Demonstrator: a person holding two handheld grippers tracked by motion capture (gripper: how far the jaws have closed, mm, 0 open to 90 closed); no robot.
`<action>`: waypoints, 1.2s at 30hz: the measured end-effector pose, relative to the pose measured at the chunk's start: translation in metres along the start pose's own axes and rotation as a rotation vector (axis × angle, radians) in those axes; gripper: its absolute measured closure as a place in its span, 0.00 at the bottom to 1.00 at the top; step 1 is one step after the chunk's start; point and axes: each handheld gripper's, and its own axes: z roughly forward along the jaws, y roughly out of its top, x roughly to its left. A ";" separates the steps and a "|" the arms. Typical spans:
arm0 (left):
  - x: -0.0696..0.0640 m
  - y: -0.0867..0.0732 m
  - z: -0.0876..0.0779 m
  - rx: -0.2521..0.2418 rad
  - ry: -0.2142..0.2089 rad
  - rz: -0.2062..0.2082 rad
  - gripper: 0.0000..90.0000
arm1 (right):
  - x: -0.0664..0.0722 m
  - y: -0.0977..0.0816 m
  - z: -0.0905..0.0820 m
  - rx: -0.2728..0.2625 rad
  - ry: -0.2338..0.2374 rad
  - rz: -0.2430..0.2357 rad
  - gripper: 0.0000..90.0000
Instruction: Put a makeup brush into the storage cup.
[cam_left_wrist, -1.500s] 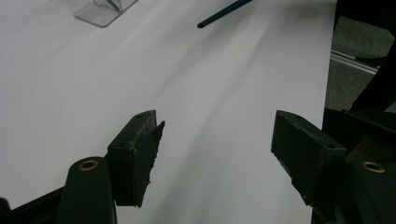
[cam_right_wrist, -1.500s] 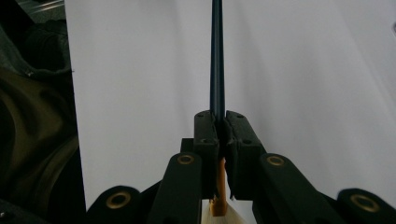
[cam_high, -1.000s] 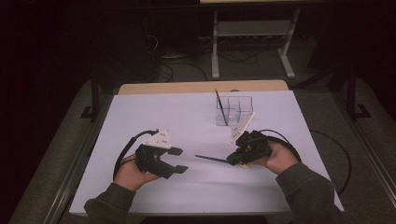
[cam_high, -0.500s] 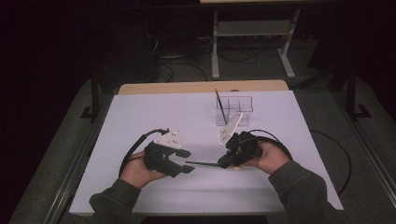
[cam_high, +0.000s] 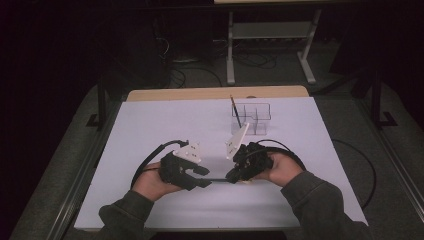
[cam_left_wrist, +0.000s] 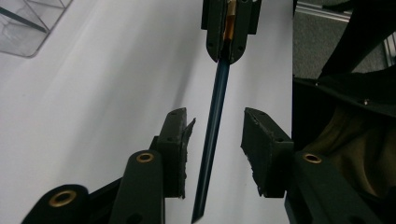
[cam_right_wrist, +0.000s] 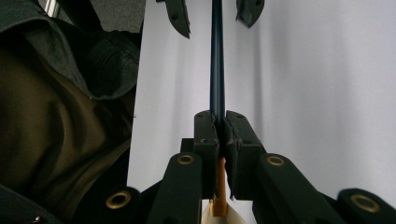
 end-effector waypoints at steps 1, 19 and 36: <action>0.000 0.000 0.000 0.005 -0.003 0.004 0.69 | 0.000 0.000 0.000 0.001 0.000 -0.004 0.92; 0.001 0.001 0.008 0.061 -0.080 0.009 0.81 | 0.006 0.011 0.004 0.021 0.014 -0.056 0.92; 0.002 0.001 0.013 0.095 -0.107 0.018 0.91 | 0.008 0.014 0.005 0.024 0.020 -0.077 0.92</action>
